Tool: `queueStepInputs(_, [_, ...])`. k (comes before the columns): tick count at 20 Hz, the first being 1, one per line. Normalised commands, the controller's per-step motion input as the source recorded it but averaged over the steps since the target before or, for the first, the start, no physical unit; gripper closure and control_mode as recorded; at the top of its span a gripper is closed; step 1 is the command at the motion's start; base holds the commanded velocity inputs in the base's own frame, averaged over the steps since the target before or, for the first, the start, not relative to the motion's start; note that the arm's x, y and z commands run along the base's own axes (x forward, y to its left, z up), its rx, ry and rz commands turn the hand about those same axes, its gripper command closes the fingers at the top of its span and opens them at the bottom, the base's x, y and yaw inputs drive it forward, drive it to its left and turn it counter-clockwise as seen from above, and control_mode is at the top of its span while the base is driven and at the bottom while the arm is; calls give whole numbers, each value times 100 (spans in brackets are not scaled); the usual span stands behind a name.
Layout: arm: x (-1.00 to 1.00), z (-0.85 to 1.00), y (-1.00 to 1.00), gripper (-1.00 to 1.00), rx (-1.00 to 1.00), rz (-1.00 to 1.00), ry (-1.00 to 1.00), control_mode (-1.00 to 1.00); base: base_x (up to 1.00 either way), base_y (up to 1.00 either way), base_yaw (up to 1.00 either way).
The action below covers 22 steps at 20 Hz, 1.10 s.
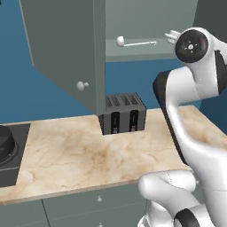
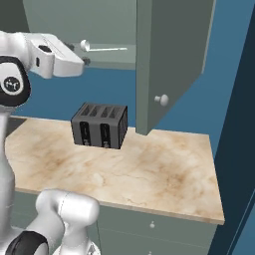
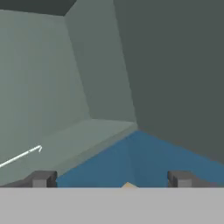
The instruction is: Open the cabinet and move the ladle to the pot. Then close the cabinet.
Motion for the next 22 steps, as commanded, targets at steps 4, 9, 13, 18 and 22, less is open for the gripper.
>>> queueStepInputs(4, [58,-1,49,-100,6,53,8,-100,0,0,0])
queueStepInputs(9, [60,-4,44,-100,1,52,16,-100,0,0,0])
queueStepInputs(13, [52,-26,50,-100,0,52,12,-100,0,0,0])
queueStepInputs(18, [64,-22,53,-100,0,40,10,-100,0,0,0])
queueStepInputs(22, [63,0,47,-100,0,25,7,-100,0,0,0])
